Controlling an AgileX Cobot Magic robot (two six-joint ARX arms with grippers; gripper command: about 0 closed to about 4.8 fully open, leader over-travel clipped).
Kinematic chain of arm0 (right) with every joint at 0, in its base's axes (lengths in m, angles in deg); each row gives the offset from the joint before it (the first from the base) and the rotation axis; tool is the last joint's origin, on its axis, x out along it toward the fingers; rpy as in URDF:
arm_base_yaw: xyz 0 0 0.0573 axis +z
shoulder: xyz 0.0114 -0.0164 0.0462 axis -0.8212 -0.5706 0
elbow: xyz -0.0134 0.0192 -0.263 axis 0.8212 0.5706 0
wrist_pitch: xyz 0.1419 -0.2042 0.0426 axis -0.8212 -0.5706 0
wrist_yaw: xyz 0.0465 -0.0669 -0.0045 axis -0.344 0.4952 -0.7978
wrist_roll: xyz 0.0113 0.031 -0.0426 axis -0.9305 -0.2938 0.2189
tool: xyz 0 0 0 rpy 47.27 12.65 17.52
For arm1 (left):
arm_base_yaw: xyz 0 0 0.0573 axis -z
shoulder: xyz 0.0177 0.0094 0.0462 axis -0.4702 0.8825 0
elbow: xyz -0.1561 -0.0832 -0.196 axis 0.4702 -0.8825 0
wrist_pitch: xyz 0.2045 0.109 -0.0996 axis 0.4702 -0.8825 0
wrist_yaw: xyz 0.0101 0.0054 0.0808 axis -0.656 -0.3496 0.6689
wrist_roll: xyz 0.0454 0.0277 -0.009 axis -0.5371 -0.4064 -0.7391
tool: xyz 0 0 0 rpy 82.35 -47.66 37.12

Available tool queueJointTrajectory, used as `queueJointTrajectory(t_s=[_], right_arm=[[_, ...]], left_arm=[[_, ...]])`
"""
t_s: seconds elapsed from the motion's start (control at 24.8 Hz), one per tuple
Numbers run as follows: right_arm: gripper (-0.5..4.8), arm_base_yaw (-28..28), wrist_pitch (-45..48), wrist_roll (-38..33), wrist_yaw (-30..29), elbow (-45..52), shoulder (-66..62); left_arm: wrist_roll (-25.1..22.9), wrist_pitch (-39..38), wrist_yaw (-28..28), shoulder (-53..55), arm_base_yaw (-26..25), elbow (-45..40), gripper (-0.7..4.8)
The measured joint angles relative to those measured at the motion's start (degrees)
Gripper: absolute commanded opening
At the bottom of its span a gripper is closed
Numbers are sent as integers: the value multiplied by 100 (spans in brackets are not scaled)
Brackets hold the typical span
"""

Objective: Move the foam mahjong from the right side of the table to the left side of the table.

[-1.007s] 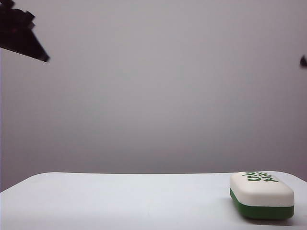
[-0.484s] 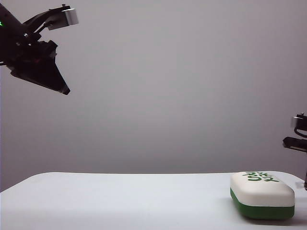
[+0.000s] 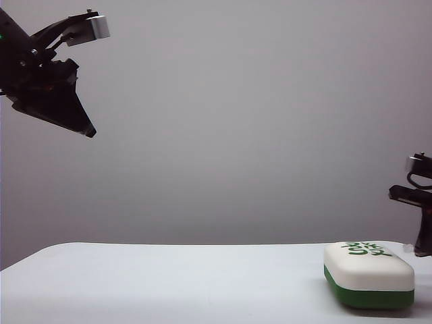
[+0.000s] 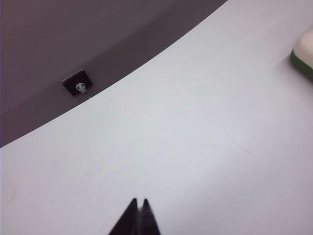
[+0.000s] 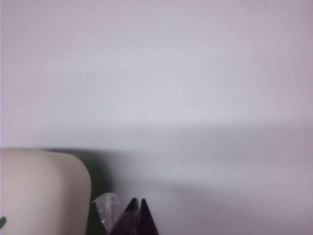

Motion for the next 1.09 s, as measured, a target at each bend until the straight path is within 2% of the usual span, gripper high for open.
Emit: queueJointTrajectory(t_s=[0.36,0.52,0.64,0.77,1.09], right_arm=[[-9,472,-28,-310,-448,-291,-669],[-9,1047,-116,-424,-487,-787,-868],[-9,1499,-496,-446,-208,-1167,-1163],[-9,1615,-723,-422,83,-1202,-1198],[-9,1742,-1366,-708,-697,-1342,-1167]], left_arm=[[-7,-17,-22,0,0,0,-5],[-28,-20,-22,0,0,0,-5],[-31,-63,-22,0,0,0,-5],[-48,-127,-22,0,0,0,-5],[-48,-136,-22,-2,-4,0,-5]])
